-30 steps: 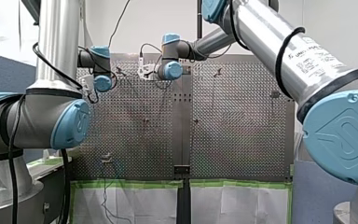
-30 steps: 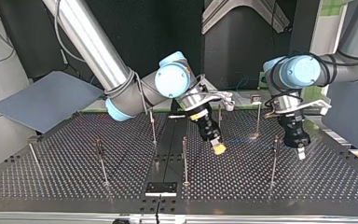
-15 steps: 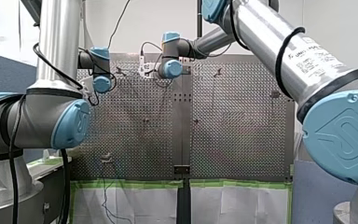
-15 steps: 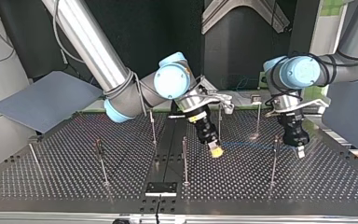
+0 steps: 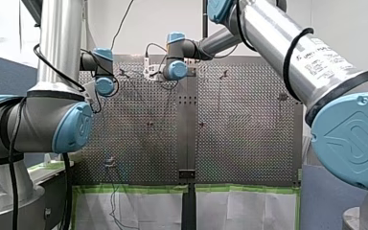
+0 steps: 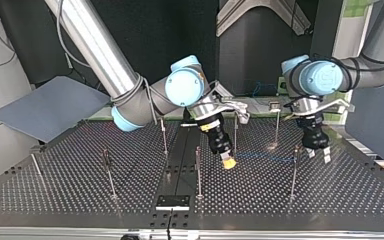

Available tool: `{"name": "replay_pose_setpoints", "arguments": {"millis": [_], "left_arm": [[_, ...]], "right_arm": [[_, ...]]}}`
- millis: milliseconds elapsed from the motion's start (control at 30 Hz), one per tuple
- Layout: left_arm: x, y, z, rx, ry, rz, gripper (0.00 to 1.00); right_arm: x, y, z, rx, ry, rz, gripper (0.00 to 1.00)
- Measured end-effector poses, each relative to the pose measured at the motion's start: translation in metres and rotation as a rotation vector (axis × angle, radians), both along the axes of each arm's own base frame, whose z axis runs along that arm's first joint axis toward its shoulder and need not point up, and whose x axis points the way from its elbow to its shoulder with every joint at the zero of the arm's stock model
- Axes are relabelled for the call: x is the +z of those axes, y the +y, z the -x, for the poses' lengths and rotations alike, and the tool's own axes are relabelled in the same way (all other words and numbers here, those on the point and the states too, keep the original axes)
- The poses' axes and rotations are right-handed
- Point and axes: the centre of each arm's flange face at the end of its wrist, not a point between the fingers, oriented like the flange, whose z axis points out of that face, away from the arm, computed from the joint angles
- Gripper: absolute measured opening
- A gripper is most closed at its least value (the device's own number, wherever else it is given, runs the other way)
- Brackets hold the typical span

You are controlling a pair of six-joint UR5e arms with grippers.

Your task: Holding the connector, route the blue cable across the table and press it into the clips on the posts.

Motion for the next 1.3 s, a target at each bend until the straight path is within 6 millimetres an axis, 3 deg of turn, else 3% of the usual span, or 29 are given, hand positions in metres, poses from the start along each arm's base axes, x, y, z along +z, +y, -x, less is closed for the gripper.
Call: {"name": "replay_pose_setpoints", "arguments": {"millis": [300,633,1300], "left_arm": [[-0.006,-0.010,0.014,-0.039,0.079,0.007,1.00],[-0.009,-0.016,0.059,-0.075,0.150,0.073,1.00],[0.052,-0.043,0.125,-0.161,0.196,-0.026,1.00]], "right_arm": [[0.000,-0.002,0.002,-0.010,0.007,0.003,0.00],[0.000,-0.004,0.003,-0.014,0.010,0.002,0.00],[-0.003,-0.003,0.005,-0.013,0.024,-0.013,0.00]]}}
